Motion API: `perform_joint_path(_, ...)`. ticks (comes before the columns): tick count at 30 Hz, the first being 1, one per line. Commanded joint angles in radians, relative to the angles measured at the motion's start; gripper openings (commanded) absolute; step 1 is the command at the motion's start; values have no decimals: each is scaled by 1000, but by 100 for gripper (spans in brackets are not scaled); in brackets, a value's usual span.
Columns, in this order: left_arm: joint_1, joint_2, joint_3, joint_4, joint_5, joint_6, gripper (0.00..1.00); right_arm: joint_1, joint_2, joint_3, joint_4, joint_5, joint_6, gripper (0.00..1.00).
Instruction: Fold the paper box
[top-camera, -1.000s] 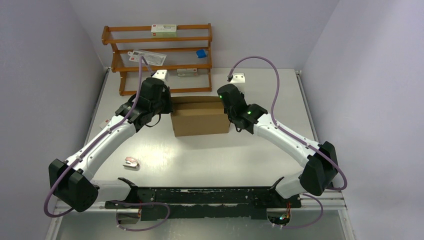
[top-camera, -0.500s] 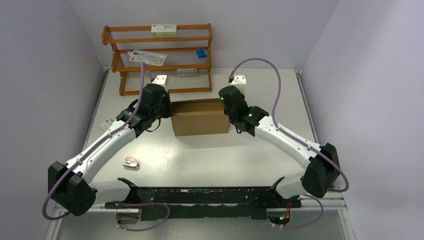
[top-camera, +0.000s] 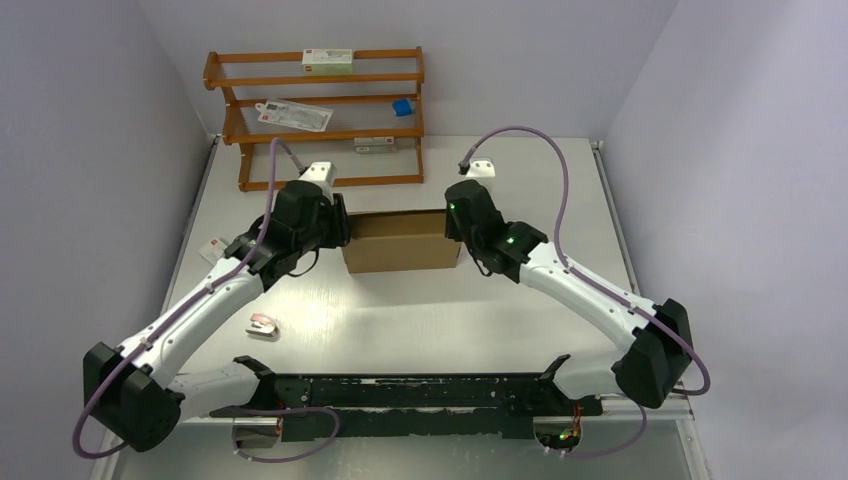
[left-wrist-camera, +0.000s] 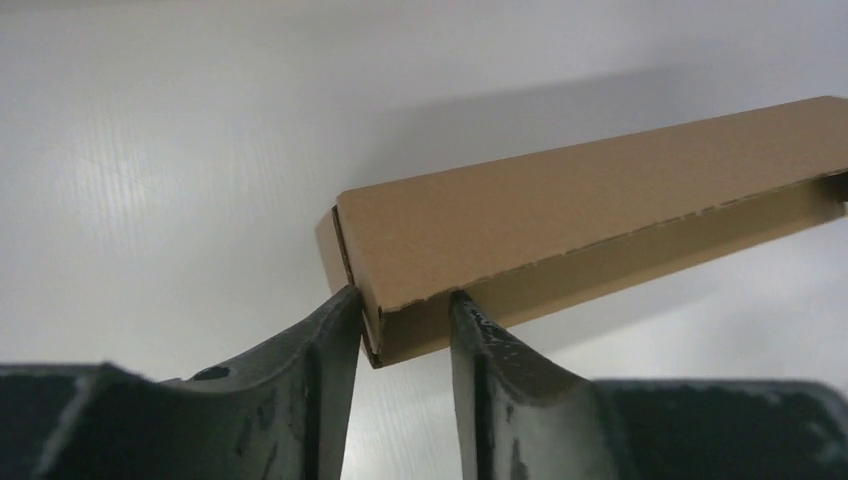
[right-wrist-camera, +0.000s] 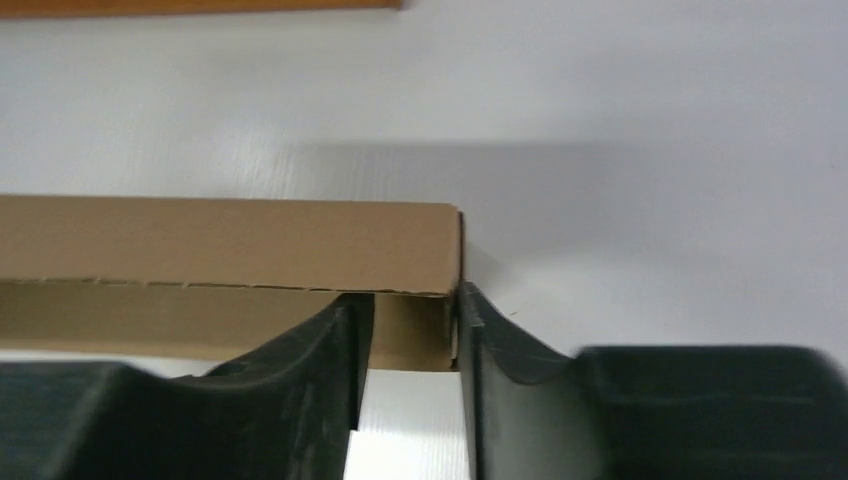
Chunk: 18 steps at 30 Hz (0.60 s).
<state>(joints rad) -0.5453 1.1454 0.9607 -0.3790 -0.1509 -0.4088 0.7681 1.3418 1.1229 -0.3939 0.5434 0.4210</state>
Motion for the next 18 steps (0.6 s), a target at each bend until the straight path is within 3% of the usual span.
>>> perform_joint_path(1, -6, -89, 24, -33, 85, -13, 48, 5, -72, -8, -28, -121, 32, 47)
perform_joint_path(4, 24, -130, 47, -50, 107, -22, 67, -29, -106, 0, -34, -176, 42, 60)
perform_joint_path(7, 67, -157, 58, -48, 127, -35, 78, -81, -130, -1, -11, -251, 61, 68)
perform_joint_path(14, 158, -115, 85, 11, 168, -87, 83, -195, -131, -3, 80, -308, 193, 70)
perform_joint_path(18, 204, -74, 59, 100, 223, -167, 82, -247, -131, -36, 175, -352, 303, 64)
